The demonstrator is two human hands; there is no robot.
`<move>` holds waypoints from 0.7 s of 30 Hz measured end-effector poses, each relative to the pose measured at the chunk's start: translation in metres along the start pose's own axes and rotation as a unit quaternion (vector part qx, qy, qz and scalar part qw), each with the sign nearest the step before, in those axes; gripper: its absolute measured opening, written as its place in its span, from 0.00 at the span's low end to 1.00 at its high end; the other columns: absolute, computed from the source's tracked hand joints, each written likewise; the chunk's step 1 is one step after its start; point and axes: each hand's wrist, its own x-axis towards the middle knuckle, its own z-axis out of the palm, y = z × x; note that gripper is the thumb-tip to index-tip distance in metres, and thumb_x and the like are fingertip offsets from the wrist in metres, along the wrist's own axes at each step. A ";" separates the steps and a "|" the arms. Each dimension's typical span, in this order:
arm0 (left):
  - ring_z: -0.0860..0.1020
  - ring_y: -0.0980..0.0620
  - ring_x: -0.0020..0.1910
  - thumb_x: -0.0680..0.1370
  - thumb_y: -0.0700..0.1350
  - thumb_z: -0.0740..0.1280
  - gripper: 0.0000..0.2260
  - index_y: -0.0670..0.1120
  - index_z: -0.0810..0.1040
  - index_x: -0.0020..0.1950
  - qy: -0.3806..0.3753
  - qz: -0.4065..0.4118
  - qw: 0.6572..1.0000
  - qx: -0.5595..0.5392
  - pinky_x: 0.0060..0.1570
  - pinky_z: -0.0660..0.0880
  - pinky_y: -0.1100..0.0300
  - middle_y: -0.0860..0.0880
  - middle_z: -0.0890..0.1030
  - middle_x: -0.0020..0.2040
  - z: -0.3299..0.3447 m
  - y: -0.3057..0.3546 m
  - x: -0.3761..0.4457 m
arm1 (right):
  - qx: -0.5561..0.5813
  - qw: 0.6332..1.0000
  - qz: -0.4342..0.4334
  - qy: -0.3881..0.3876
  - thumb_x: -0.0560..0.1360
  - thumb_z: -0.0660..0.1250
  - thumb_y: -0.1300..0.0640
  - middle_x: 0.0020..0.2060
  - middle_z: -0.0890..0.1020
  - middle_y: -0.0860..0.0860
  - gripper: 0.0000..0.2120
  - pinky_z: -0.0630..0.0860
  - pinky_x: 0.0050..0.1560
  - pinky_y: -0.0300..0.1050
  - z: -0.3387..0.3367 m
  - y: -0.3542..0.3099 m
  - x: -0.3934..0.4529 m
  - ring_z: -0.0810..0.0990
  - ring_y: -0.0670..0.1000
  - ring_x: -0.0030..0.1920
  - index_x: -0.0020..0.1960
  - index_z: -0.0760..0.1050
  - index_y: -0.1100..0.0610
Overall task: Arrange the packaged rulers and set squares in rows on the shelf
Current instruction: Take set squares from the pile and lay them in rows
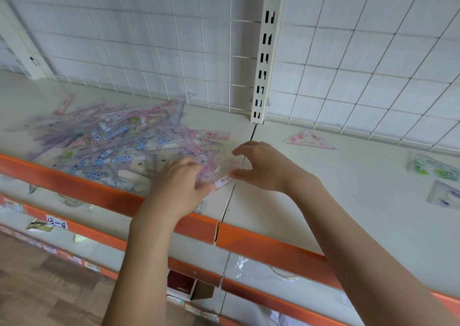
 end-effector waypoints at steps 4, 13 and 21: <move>0.65 0.46 0.66 0.77 0.56 0.63 0.22 0.46 0.73 0.66 0.037 -0.010 0.999 0.007 0.63 0.66 0.50 0.49 0.70 0.67 0.006 0.000 0.002 | 0.006 0.999 0.043 0.026 0.76 0.65 0.48 0.64 0.73 0.53 0.23 0.67 0.63 0.43 0.000 0.006 -0.001 0.71 0.53 0.65 0.68 0.70 0.55; 0.69 0.43 0.60 0.67 0.66 0.67 0.32 0.47 0.73 0.63 0.072 -0.036 0.997 -0.008 0.56 0.68 0.51 0.46 0.73 0.58 0.014 0.017 0.013 | 0.026 0.993 0.107 0.040 0.76 0.64 0.47 0.61 0.74 0.53 0.21 0.67 0.57 0.41 0.000 0.018 -0.018 0.73 0.53 0.60 0.67 0.71 0.54; 0.75 0.46 0.55 0.69 0.57 0.73 0.26 0.45 0.72 0.61 0.070 -0.036 0.988 -0.130 0.54 0.72 0.51 0.48 0.76 0.56 0.020 0.013 0.019 | 0.041 0.990 0.125 0.046 0.76 0.64 0.47 0.60 0.75 0.52 0.20 0.67 0.54 0.40 -0.001 0.023 -0.030 0.73 0.52 0.59 0.66 0.71 0.53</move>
